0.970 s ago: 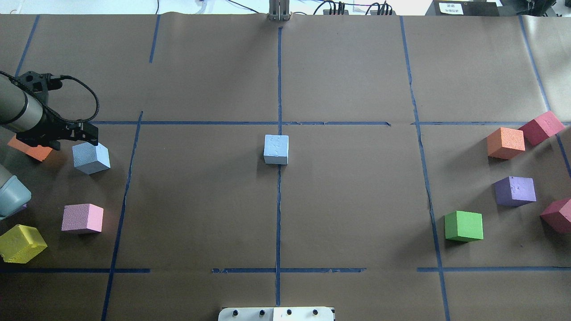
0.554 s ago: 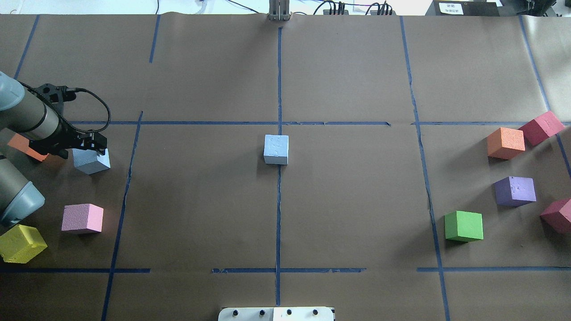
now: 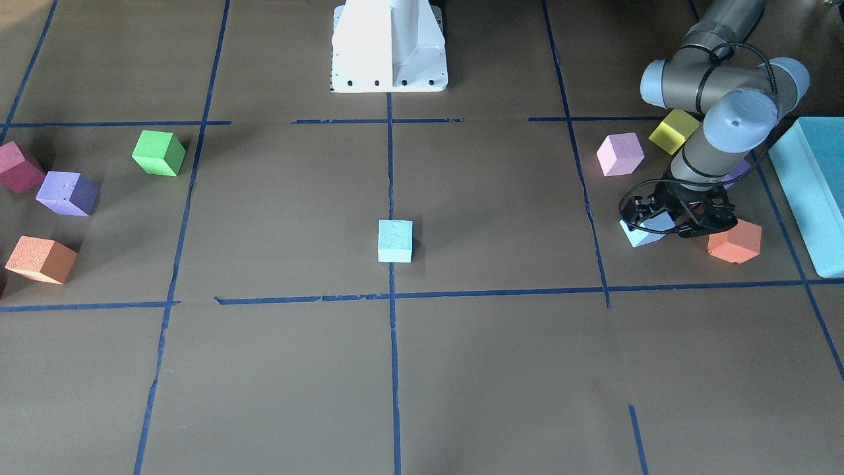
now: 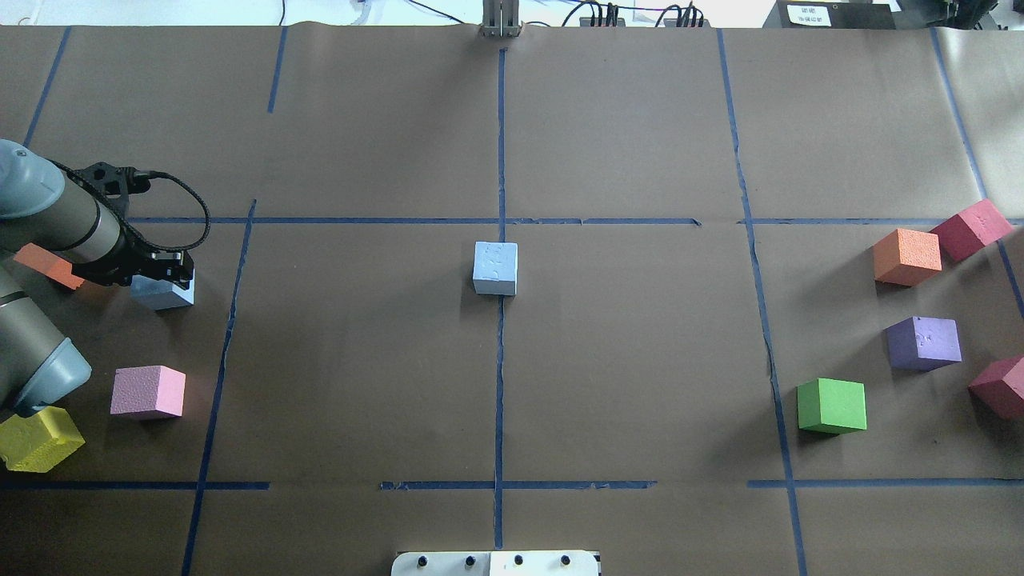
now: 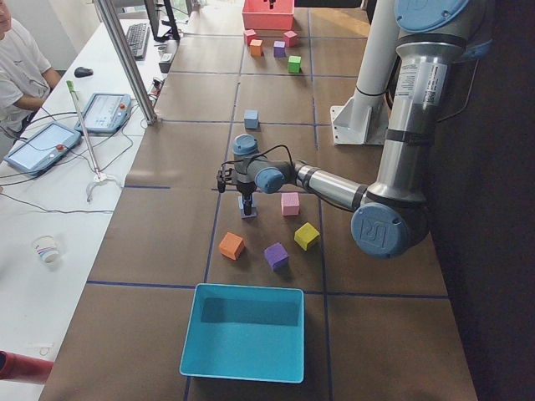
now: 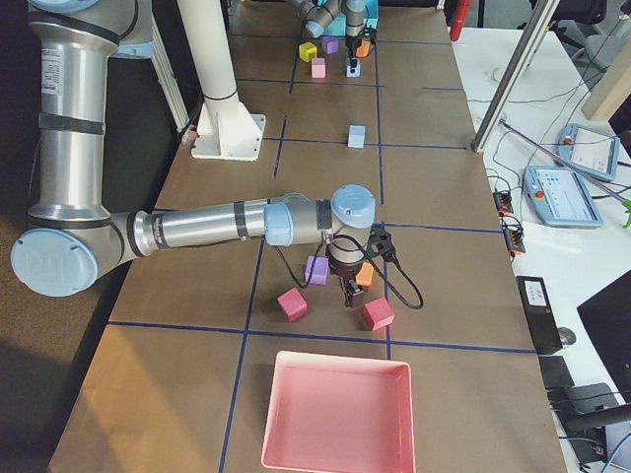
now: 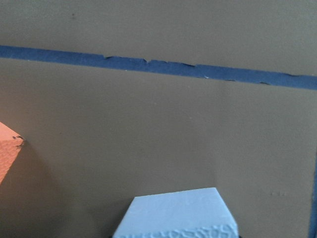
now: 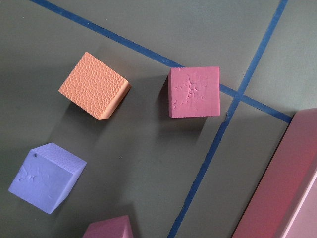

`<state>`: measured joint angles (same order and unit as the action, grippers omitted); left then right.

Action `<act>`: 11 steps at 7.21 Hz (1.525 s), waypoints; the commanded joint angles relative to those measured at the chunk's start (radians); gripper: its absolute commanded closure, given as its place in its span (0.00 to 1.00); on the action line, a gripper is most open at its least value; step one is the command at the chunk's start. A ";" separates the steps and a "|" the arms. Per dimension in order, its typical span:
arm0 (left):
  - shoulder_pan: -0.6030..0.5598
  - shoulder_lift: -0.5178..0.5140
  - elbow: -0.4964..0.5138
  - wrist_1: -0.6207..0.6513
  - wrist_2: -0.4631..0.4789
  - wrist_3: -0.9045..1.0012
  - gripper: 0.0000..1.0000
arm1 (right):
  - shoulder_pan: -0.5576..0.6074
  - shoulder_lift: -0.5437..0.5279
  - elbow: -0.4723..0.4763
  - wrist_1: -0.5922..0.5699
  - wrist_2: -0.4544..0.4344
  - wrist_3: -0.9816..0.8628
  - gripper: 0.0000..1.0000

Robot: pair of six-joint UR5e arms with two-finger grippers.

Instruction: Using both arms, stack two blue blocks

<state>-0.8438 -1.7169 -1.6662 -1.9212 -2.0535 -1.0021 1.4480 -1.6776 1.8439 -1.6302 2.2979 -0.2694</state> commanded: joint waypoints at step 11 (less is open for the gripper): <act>0.298 -0.826 0.255 0.395 0.245 0.015 0.85 | 0.000 -0.016 -0.003 0.001 0.000 0.003 0.00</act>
<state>-0.5539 -2.5349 -1.4368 -1.5251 -1.8168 -1.0082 1.4481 -1.6929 1.8406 -1.6291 2.2978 -0.2673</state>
